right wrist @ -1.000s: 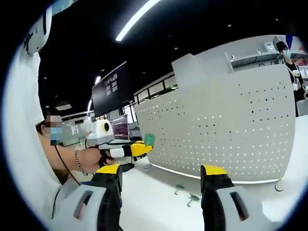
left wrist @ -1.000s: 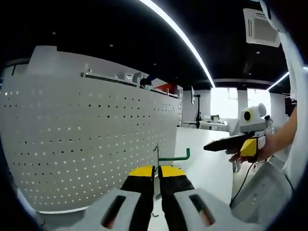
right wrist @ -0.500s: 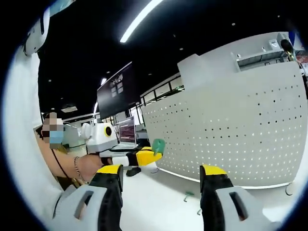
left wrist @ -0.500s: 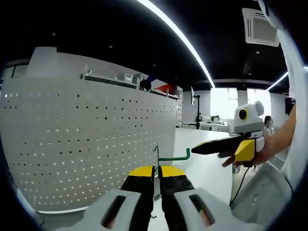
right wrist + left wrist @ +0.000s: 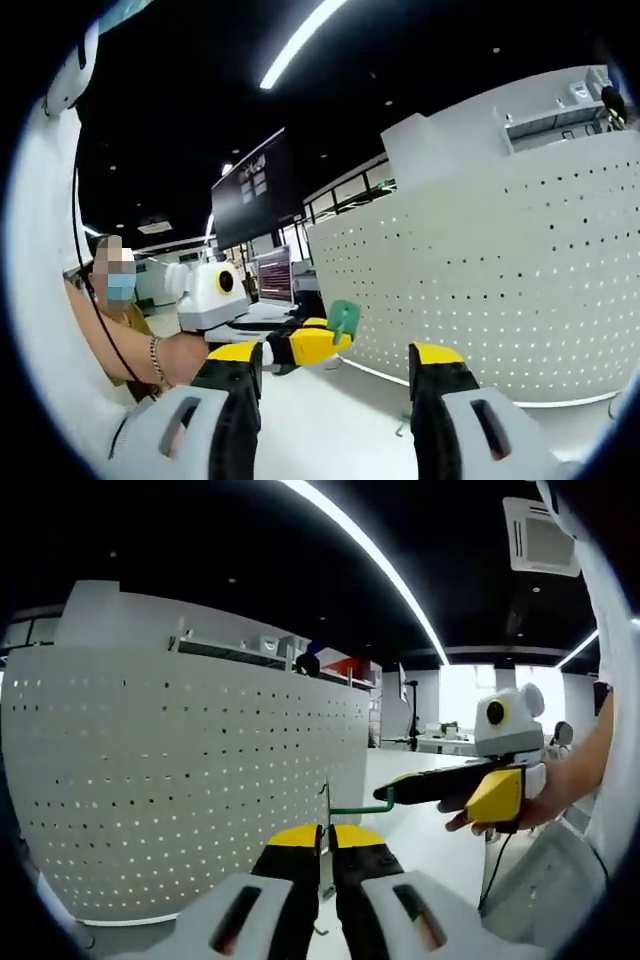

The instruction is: Insert the hook assembly into the mounting plate slot until the hook locks in place.

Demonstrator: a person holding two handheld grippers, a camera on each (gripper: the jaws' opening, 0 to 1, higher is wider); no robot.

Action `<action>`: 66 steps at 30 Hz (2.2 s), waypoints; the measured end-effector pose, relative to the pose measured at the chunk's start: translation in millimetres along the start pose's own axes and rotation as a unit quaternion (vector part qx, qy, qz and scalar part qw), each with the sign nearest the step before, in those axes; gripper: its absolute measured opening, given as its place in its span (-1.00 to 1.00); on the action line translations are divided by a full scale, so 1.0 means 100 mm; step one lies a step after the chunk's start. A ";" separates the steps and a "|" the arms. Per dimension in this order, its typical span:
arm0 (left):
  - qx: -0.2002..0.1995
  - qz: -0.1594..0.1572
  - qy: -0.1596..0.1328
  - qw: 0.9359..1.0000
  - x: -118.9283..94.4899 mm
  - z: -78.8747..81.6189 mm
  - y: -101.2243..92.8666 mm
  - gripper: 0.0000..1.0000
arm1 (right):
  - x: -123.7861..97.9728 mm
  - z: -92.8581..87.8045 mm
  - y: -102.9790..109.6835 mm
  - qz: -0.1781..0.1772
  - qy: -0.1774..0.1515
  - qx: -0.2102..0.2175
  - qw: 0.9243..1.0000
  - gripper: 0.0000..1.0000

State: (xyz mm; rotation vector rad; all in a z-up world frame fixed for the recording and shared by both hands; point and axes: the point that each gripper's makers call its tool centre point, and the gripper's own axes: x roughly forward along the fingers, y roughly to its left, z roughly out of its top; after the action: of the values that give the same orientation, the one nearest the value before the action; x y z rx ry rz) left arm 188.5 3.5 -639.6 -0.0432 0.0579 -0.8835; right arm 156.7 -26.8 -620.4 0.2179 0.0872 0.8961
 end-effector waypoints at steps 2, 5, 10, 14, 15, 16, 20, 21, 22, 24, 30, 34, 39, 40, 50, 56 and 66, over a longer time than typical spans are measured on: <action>0.000 0.001 0.000 1.000 -0.01 0.00 0.00 -0.94 | 0.03 0.01 0.00 0.001 -0.002 0.002 1.000 0.13; 0.000 0.002 0.000 1.000 -0.02 0.00 0.00 -0.94 | 0.07 0.01 0.01 0.003 -0.003 0.006 1.000 0.09; 0.000 0.004 -0.002 1.000 -0.03 0.01 0.00 -0.94 | 0.15 0.01 0.03 0.007 -0.004 0.008 1.000 -0.01; 0.000 0.004 -0.004 1.000 -0.04 0.04 0.00 -0.94 | 0.20 0.02 0.03 0.007 -0.006 0.009 1.000 -0.05; 0.000 0.004 -0.005 1.000 -0.04 0.05 0.00 -0.94 | 0.21 0.02 0.03 0.009 -0.007 0.012 1.000 -0.06; 0.000 0.005 -0.006 1.000 -0.04 0.05 0.00 -0.94 | 0.22 0.03 0.03 0.009 -0.007 0.013 1.000 -0.07; -0.001 0.005 -0.006 1.000 -0.04 0.05 0.00 -0.94 | 0.26 0.01 0.06 0.013 -0.005 0.016 1.000 -0.15; -0.001 0.005 -0.006 1.000 -0.04 0.05 0.00 -0.94 | 0.26 0.00 0.07 0.016 -0.005 0.020 1.000 -0.19; -0.001 0.005 -0.007 1.000 -0.04 0.05 0.00 -0.94 | 0.27 0.00 0.08 0.019 -0.004 0.024 1.000 -0.21; -0.001 0.006 -0.007 1.000 -0.04 0.06 0.00 -0.94 | 0.28 0.00 0.09 0.018 -0.006 0.022 1.000 -0.27; 0.000 0.009 -0.010 1.000 -0.06 0.07 0.02 -0.94 | 0.32 0.02 0.11 0.022 -0.013 0.028 0.999 -0.41; -0.002 0.010 -0.011 1.000 -0.07 0.07 0.02 -0.94 | 0.35 0.03 0.11 0.024 -0.015 0.034 0.999 -0.49; -0.004 0.009 -0.015 1.000 -0.07 0.10 0.00 -0.94 | 0.39 0.01 0.13 0.025 -0.011 0.044 0.999 -0.51; -0.004 0.008 -0.015 1.000 -0.07 0.09 0.00 -0.94 | 0.39 0.01 0.13 0.024 -0.010 0.044 0.999 -0.52; -0.004 0.013 -0.013 1.000 -0.08 0.09 -0.01 -0.94 | 0.42 0.03 0.13 0.019 -0.011 0.046 0.999 -0.75; -0.001 0.016 -0.012 1.000 -0.09 0.10 -0.01 -0.94 | 0.43 0.02 0.11 0.012 -0.011 0.046 0.999 -0.82; -0.002 0.019 -0.017 1.000 -0.09 0.12 -0.01 -0.94 | 0.43 0.05 0.08 -0.009 -0.017 0.053 0.998 -0.93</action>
State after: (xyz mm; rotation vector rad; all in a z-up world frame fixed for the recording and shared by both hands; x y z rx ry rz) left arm 182.4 10.1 -627.2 -0.0607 0.0287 -0.8437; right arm 178.5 10.8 -613.0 0.3300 0.1042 0.8706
